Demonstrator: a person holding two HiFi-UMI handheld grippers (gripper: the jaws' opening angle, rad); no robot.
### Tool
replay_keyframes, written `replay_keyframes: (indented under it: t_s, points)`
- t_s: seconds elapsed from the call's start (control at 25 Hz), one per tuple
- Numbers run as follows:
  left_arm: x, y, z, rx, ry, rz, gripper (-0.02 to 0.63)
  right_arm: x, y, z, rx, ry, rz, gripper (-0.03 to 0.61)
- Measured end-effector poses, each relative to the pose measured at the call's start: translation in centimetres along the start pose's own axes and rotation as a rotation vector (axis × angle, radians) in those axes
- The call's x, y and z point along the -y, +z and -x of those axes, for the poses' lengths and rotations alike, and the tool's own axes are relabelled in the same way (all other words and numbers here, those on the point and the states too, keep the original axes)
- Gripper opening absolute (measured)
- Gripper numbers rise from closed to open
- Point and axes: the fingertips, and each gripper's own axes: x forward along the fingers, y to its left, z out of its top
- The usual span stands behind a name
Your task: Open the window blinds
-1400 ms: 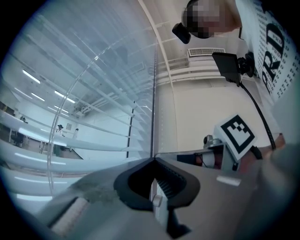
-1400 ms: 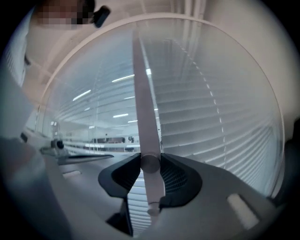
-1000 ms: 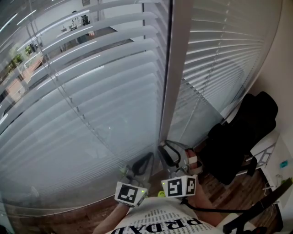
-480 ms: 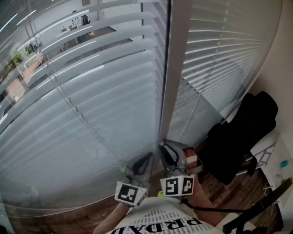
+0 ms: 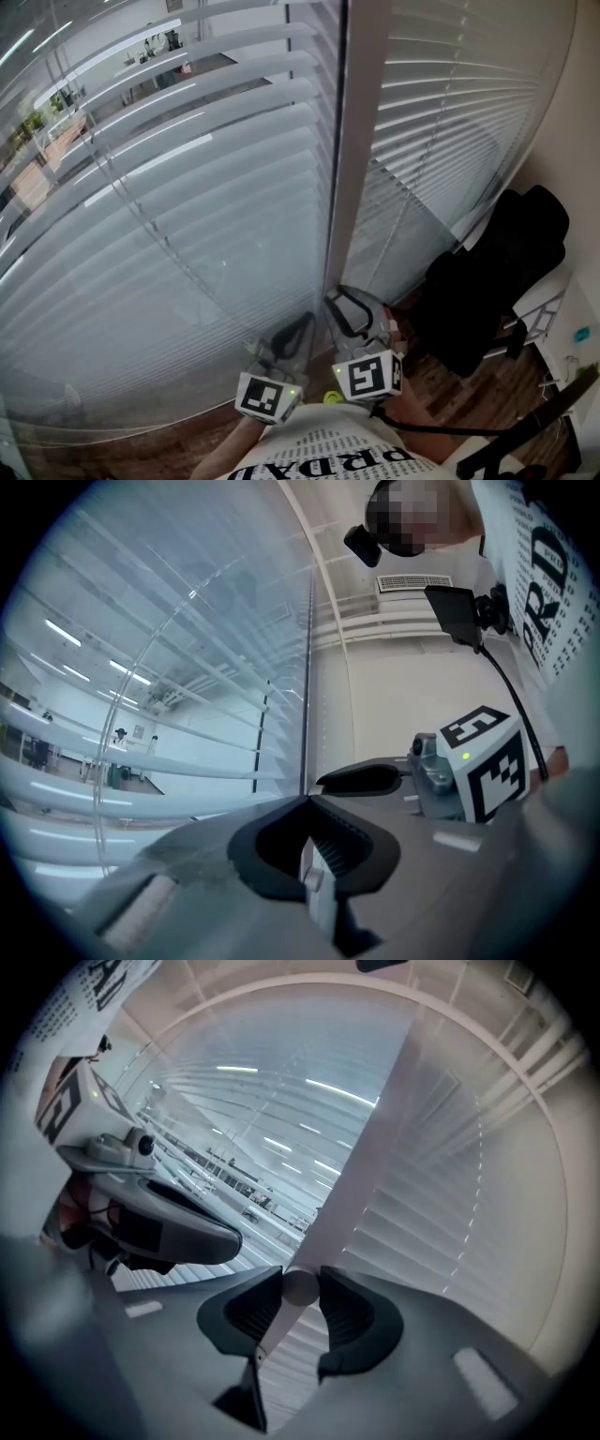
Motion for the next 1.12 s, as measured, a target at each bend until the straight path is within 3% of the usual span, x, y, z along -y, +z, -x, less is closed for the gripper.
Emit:
replay_keyframes:
  t_s: [0.36, 0.76, 1.12]
  points:
    - [0.14, 0.22, -0.18, -0.001, -0.002, -0.004, 0.008, 0.75, 0.11, 0.18, 0.066, 0.038, -0.299, 0.133]
    - [0.37, 0.07, -0.21, -0.002, -0.005, -0.002, 0.008, 0.68, -0.18, 0.3, 0.084, 0.05, -0.433, 0.135]
    - [0.44, 0.09, -0.38, 0.002, -0.003, -0.005, 0.008, 0.76, -0.79, 0.23, 0.081, 0.047, -0.481, 0.137]
